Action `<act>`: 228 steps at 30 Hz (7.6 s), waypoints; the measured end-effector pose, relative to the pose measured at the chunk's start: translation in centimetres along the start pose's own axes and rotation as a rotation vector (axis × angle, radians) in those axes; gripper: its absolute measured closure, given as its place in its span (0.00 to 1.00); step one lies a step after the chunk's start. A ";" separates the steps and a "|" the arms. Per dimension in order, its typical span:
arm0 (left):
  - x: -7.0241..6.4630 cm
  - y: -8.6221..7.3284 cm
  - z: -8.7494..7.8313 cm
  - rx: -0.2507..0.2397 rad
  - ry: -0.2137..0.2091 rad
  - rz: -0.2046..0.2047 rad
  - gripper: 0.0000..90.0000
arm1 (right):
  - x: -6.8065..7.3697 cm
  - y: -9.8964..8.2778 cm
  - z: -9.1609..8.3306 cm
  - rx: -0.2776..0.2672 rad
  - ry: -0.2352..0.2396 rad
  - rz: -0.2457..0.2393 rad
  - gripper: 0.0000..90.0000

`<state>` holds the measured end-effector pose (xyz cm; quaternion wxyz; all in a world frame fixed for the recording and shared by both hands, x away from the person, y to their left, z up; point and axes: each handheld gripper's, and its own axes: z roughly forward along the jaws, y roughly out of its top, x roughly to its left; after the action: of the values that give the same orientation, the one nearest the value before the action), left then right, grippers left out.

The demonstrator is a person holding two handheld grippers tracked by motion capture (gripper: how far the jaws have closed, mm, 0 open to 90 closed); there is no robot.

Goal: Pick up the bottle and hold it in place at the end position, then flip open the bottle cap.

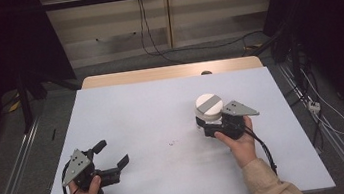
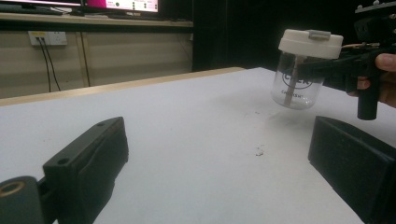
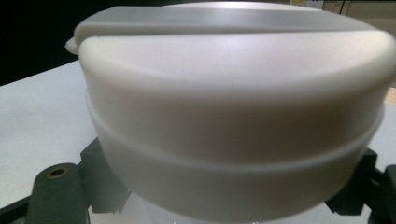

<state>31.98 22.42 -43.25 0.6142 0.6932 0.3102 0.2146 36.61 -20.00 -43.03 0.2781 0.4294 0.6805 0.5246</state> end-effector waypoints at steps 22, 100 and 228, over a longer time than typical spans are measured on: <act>0.0 0.0 -0.1 -0.010 -0.007 -0.015 0.05 | 0.8 0.5 2.2 0.010 0.028 -0.005 0.21; -0.1 -0.3 0.4 0.012 -0.014 -0.015 0.05 | 3.2 0.4 8.1 0.073 0.083 -0.062 0.21; -2.4 3.3 10.8 0.107 -0.170 0.020 0.21 | 3.4 -0.2 8.3 0.096 0.089 -0.099 0.21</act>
<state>38.14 12.89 -41.45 0.5983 0.7436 0.2610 0.1446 41.87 -13.12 -45.44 0.2522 0.3842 0.7371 0.4954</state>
